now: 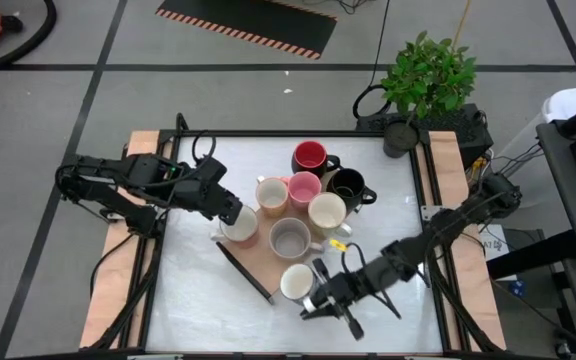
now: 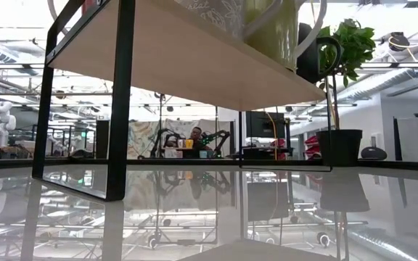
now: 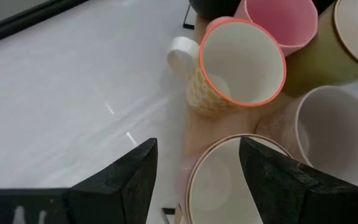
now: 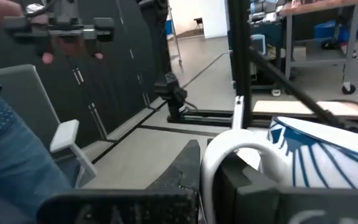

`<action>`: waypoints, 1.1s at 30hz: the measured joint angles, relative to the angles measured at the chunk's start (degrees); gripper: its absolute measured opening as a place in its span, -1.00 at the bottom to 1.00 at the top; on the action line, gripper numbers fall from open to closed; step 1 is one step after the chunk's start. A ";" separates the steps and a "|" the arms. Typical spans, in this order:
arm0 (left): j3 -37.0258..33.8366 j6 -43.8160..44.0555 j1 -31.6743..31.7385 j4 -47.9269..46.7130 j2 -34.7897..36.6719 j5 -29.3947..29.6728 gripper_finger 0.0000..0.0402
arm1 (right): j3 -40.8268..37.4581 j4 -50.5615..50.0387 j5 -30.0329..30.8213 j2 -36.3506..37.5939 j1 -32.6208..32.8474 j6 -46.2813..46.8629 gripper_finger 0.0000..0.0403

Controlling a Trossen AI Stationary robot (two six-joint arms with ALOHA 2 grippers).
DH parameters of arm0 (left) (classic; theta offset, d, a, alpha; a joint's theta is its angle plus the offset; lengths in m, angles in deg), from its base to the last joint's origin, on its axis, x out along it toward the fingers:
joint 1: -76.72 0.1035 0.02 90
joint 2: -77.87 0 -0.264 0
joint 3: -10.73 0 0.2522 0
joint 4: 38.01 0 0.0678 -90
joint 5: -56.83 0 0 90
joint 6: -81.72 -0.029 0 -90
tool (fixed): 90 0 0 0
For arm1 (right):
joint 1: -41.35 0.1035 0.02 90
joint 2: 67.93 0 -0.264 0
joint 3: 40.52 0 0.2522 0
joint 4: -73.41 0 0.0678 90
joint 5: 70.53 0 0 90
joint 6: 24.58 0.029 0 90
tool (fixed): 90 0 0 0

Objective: Place coffee mugs
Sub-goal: Put the blue mug on top of the shelf

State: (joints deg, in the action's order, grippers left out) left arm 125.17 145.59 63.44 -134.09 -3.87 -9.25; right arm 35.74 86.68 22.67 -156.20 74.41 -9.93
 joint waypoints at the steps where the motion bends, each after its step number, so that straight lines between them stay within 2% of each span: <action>1: 0.00 0.34 -0.06 -0.02 0.00 0.01 0.15 | 0.00 0.22 -0.99 -0.02 -1.01 -0.56 -0.99; 8: 0.00 2.12 -0.85 -0.02 0.00 0.21 0.15 | 0.00 3.79 -7.27 -0.24 -5.88 -5.68 -0.99; 12: 0.00 2.46 -0.96 -0.05 0.00 0.75 0.15 | 0.00 12.45 -10.56 -3.08 -7.23 -7.34 -0.99; 17: 0.00 2.35 -0.96 -0.13 0.00 1.28 0.15 | 0.00 22.94 -10.82 -8.91 -7.23 -7.47 -0.99; 24: 0.00 2.30 -0.96 -0.43 0.00 1.40 0.15 | 0.00 24.55 -10.83 -12.64 -7.47 -10.58 -0.99; 33: 0.00 2.96 -0.96 -0.50 0.00 1.38 0.15 | 0.00 23.56 -10.88 -12.92 -8.83 -15.09 -0.98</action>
State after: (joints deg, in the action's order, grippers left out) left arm 125.17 148.54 62.48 -134.59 -3.87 -7.87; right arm 35.74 110.24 11.79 -169.12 65.57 -25.02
